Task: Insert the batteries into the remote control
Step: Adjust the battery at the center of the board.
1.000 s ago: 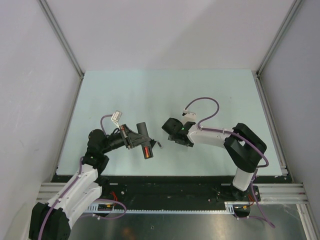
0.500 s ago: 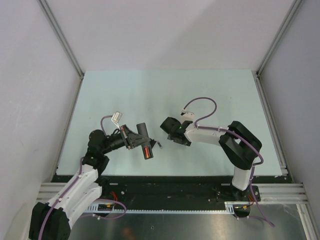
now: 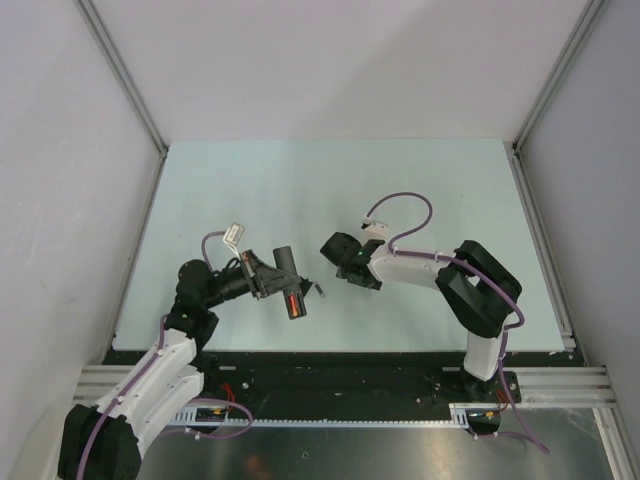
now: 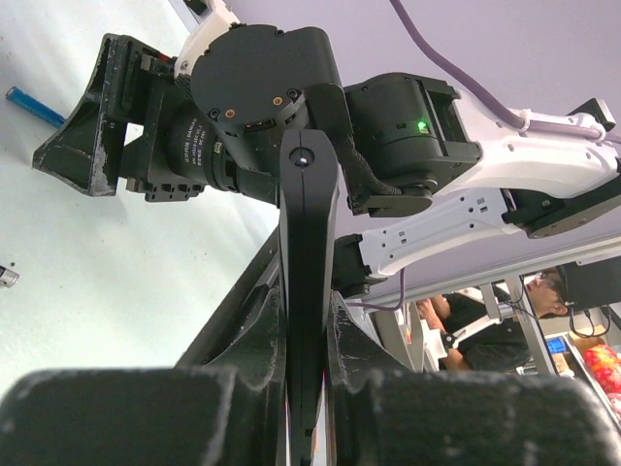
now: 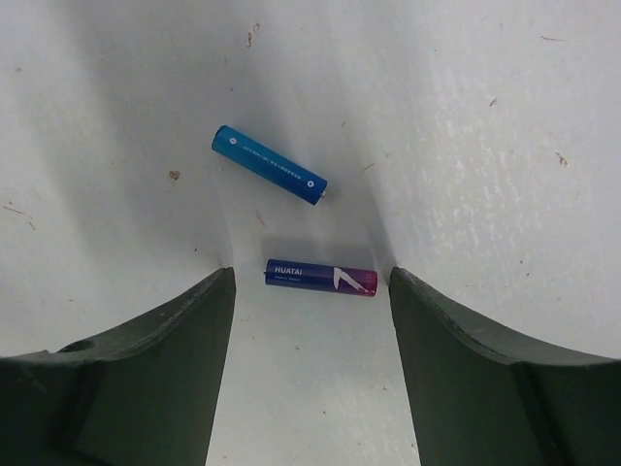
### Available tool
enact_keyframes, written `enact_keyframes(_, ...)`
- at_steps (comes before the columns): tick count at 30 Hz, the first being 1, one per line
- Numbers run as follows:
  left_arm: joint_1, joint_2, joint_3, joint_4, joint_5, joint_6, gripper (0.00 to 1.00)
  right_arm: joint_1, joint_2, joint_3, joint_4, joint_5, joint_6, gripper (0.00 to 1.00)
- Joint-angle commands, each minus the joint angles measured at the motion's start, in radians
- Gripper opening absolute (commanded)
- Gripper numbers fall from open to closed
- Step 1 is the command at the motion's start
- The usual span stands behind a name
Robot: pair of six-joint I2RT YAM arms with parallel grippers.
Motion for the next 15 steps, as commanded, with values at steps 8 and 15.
enact_keyframes(8, -0.007, -0.016, -0.005, 0.029, -0.009, 0.001, 0.0, 0.0, 0.036, 0.024, -0.016, 0.015, -0.025, 0.63)
enact_keyframes(15, -0.007, -0.022, -0.01, 0.029, -0.011, 0.001, 0.0, -0.005, 0.05, 0.024, -0.015, -0.004, -0.032, 0.55)
